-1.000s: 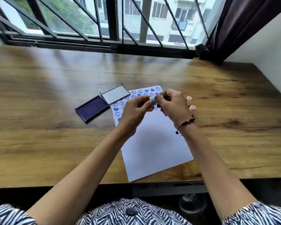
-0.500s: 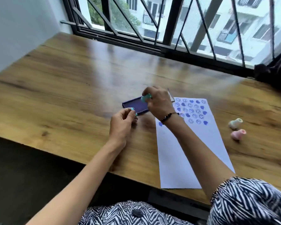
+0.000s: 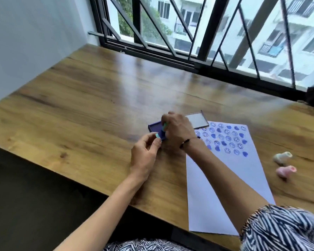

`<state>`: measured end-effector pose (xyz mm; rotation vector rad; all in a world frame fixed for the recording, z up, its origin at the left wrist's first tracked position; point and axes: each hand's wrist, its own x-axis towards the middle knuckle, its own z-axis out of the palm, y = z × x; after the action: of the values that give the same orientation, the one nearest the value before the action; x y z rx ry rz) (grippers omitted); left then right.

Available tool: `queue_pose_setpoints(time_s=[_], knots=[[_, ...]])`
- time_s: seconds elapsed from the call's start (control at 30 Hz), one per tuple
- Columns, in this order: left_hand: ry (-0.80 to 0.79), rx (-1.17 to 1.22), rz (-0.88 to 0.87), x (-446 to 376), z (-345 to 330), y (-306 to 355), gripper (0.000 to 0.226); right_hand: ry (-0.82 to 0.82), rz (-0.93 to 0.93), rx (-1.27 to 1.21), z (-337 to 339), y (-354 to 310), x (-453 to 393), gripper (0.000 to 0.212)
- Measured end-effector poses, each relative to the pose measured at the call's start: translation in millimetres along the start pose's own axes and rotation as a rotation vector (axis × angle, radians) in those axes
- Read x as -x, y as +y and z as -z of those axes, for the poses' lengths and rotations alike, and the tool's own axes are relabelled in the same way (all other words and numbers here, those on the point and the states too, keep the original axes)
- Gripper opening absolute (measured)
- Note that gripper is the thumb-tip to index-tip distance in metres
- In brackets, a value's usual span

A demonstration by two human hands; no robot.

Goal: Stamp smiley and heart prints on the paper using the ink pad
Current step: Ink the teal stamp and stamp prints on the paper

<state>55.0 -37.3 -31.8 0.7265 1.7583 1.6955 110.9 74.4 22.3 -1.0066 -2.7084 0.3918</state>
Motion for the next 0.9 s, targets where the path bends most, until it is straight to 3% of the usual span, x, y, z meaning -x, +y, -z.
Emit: queue_pose_setpoints(time_s=[0.13, 0.27, 0.37, 0.5, 0.57, 0.73, 0.9], knots=[[0.003, -0.029, -0.021, 1, -1, 0, 0.011, -0.075, -0.002, -0.027, 4, 2, -6, 0.017], [0.000, -0.046, -0.031, -1, -1, -3, 0.013, 0.016, -0.007, -0.070, 4, 0, -9, 0.017], [-0.011, -0.073, -0.036, 0, -2, -3, 0.021, -0.046, -0.021, -0.052, -9, -2, 4, 0.016], [-0.003, -0.109, -0.043, 0, -2, 0, 0.015, -0.061, -0.069, -0.122, -5, -1, 0, 0.021], [0.004, -0.128, -0.054, 1, -3, 2, 0.015, 0.011, -0.118, -0.226, -5, 0, 4, 0.022], [-0.055, -0.134, -0.079, 15, -13, 8, 0.013, 0.406, -0.415, -0.672, 14, 27, 47, 0.011], [-0.261, -0.264, -0.248, 31, -54, 21, 0.021, 0.525, -0.637, -0.818, 37, 85, 111, 0.019]])
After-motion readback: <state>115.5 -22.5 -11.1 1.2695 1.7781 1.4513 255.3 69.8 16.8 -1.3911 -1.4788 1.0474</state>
